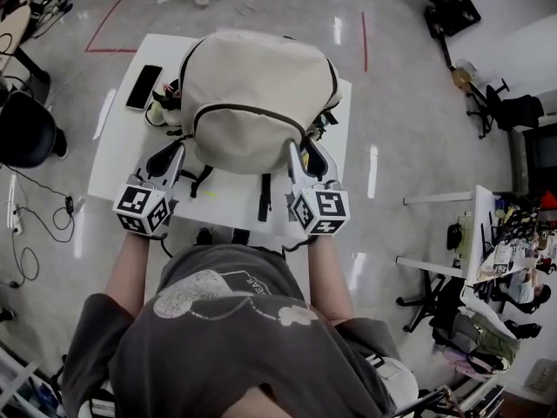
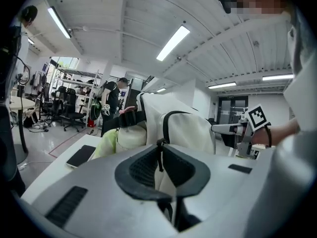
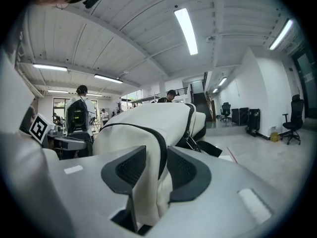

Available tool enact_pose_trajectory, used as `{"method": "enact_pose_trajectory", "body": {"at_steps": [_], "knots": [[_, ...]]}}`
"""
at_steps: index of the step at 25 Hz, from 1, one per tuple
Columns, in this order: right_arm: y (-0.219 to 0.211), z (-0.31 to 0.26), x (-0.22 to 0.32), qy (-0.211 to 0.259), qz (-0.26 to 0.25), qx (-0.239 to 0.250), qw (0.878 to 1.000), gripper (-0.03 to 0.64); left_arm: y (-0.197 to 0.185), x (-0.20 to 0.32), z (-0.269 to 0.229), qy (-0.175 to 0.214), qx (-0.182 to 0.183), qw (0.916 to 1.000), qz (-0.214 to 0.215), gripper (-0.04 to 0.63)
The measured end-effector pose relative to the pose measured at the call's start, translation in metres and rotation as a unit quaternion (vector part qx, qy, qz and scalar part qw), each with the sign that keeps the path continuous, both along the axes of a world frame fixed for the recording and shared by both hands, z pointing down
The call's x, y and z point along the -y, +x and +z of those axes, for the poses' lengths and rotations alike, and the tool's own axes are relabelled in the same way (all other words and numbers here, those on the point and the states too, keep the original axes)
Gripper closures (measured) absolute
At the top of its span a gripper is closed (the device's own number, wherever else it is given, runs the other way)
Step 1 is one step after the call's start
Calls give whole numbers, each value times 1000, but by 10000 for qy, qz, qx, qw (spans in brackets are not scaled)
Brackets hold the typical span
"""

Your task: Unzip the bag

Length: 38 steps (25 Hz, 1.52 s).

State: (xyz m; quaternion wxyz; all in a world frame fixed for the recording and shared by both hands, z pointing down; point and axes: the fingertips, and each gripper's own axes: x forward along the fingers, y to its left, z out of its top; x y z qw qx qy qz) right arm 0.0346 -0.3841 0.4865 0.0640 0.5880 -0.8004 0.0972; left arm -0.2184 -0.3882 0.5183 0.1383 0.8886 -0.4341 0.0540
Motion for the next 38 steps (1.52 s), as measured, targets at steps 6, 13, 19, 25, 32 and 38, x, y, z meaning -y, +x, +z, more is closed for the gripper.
{"method": "enact_pose_trajectory", "body": {"at_steps": [6,13,19,25,32,38], "knots": [[-2,1,7,-37,-124,21,9999,495,7,3,-21,133,-75,9999,4,557],[-3,3,9,-38,-230,-58,9997,517,13,9,-34,91,-252,9996,-32,557],[-1,1,7,-19,-330,-60,9994,535,16,18,-46,85,-466,9988,-101,558],[-1,1,7,34,-282,-40,9996,540,17,29,-63,229,-426,9988,-54,557],[1,1,8,61,-307,-6,9995,545,25,42,-84,376,-542,9978,-18,557],[-1,3,8,63,-287,32,9996,545,35,54,-95,409,-517,9977,170,557]]}}
